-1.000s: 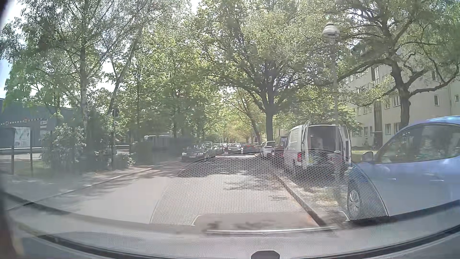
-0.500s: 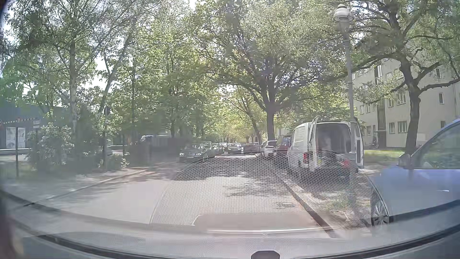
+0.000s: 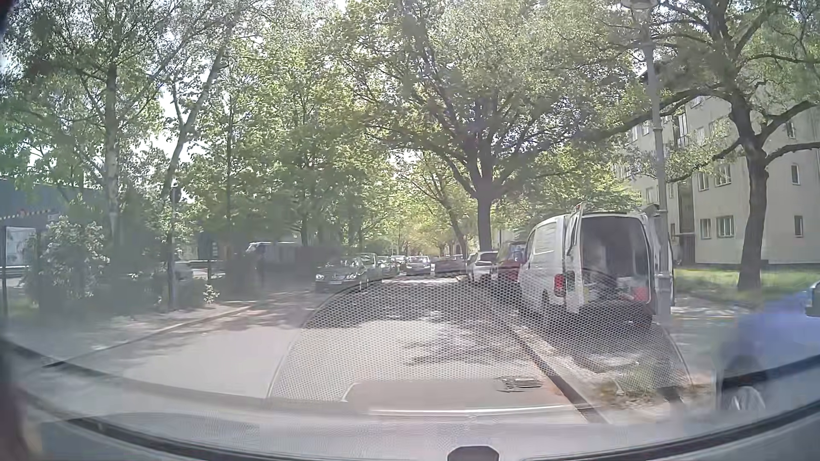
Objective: Follow the waypoints while adhering to traffic rules and regulations
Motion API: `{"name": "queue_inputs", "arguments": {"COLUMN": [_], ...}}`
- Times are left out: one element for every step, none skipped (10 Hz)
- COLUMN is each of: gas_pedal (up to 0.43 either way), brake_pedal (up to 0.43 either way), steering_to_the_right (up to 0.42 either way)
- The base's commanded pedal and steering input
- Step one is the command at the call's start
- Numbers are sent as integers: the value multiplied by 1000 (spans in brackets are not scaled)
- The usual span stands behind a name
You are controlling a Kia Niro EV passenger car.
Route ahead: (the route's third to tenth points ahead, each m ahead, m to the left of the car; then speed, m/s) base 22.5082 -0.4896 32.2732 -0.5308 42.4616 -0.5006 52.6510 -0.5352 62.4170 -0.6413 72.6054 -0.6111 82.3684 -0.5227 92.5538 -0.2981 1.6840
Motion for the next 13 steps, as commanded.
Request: {"name": "queue_inputs", "arguments": {"gas_pedal": [0,0,0,0,0,0,0,0,0,0,0,0,0], "brake_pedal": [189,189,177,177,177,177,177,177,183,183,183,183,177], "steering_to_the_right": [-6,-6,-6,-5,-5,-5,-5,-5,-5,-5,-5,-5,-5]}}
